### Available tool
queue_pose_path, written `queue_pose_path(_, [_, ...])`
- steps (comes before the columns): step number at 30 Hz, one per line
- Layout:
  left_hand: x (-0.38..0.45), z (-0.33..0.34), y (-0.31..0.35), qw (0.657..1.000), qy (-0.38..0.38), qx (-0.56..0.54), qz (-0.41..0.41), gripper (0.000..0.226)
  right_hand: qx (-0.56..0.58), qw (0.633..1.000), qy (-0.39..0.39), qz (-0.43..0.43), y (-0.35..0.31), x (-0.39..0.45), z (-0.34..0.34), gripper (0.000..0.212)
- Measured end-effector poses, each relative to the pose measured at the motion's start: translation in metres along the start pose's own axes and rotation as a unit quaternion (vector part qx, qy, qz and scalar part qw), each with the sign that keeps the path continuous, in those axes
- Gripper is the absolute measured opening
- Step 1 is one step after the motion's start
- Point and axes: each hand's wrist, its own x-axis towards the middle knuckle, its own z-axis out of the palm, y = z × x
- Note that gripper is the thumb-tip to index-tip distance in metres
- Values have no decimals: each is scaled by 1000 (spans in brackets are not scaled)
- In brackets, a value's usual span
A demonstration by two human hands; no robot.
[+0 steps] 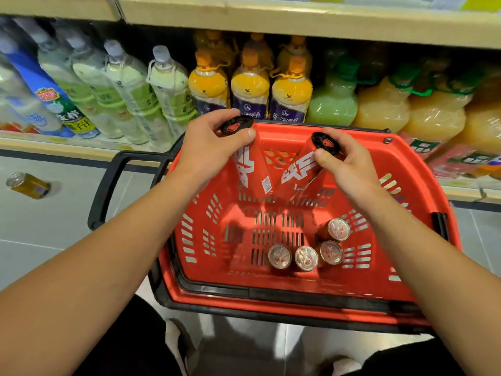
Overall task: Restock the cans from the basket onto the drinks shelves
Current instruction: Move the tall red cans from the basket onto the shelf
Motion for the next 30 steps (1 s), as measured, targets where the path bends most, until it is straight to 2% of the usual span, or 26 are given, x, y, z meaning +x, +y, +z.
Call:
queue_pose_path(4, [12,0,25,999,16,38,20,66,-1,1000,11,-4,-20,6,-14,47])
queue_pose_path(9, [34,1,68,996,35,54,57,60,-18,998,31,-44,-66,20,-44,47])
queue_pose_path(12, [42,2,98,995,56,39,76,73,-12,995,62,-77,-100,27,-66,50])
queue_pose_path(19, [63,6,161,993,33,8,114,47,-61,984,83,-144,-170,51,-114,53])
queue_pose_path(23, [72,8,190,989,21,9,147,48,-109,972,88,-186,-200,67,-133,52])
queue_pose_path(30, [84,9,216,976,15,73,204,61,-109,955,116,-251,-225,94,-143,56])
